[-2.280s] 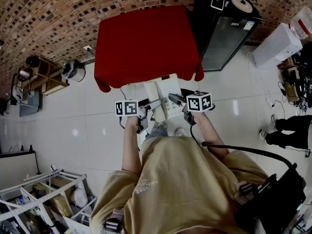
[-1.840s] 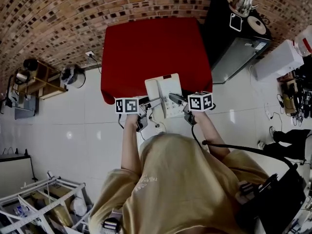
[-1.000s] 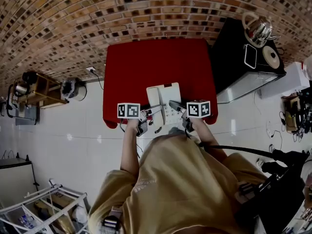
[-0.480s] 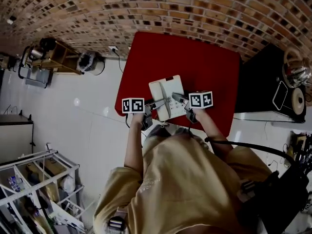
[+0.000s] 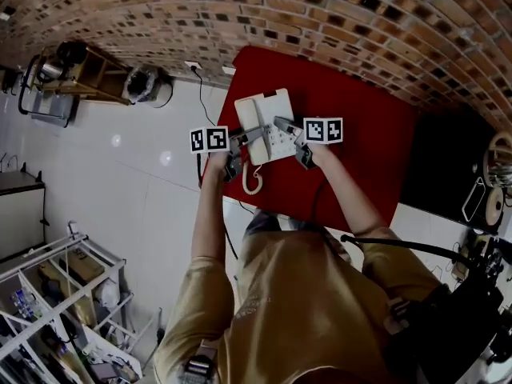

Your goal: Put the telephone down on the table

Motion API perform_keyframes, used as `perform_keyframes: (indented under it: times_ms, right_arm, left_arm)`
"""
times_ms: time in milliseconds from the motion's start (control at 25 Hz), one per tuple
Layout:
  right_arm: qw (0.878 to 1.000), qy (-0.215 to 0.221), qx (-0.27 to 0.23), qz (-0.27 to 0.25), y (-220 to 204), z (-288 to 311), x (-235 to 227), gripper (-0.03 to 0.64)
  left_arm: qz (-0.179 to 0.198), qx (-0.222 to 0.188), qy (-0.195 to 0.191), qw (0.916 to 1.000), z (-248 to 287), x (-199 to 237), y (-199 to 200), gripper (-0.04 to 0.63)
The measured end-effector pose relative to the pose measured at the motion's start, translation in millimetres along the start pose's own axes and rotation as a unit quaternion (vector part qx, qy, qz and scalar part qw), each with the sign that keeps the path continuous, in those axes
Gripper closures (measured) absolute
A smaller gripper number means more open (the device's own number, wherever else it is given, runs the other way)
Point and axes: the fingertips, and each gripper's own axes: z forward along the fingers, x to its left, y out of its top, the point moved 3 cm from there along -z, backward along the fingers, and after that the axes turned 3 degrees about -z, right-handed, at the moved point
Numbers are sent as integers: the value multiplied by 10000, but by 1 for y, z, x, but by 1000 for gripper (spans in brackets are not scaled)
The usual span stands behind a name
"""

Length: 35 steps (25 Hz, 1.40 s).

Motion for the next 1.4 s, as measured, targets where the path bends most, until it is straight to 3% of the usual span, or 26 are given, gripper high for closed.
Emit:
perform_keyframes:
  times_ms: [400,520,600,720,880,1000,1160,1280,1400]
  right_arm:
    - [9966,-760,-274,188,79,128,-117,308]
    - [9935,-1026,-388,304,82,146,-138,310]
    - [9922,-1164,-301,326,73,158,-147,316]
    - [9898,-1335,-282,402,66,165,-156,305]
    - [9893,-1342,-516,262,70,157,-161,296]
    - [9858,-1441,-823,241,70,140,-158,296]
    - [9792,-786,-1636,907,64,97,-139,298]
    - [9730,-349,-1993,1111,49,56,-111,316]
    - [9737,-188,-2019,1041,28,11,-82,318]
  left_arm:
    - [137,671,0,9977,81,116,142,204]
    - [130,839,18,9964,101,140,156,199]
    - [212,936,231,9951,109,156,155,184]
    - [20,705,415,9966,117,170,154,160]
    - [-51,550,198,9983,112,169,153,158]
    - [-198,197,-5,9996,89,164,154,120]
    - [-396,-585,-270,9971,52,146,146,120]
    - [-130,-847,-360,9957,30,107,125,121]
    - [558,-895,-212,9942,17,54,93,124]
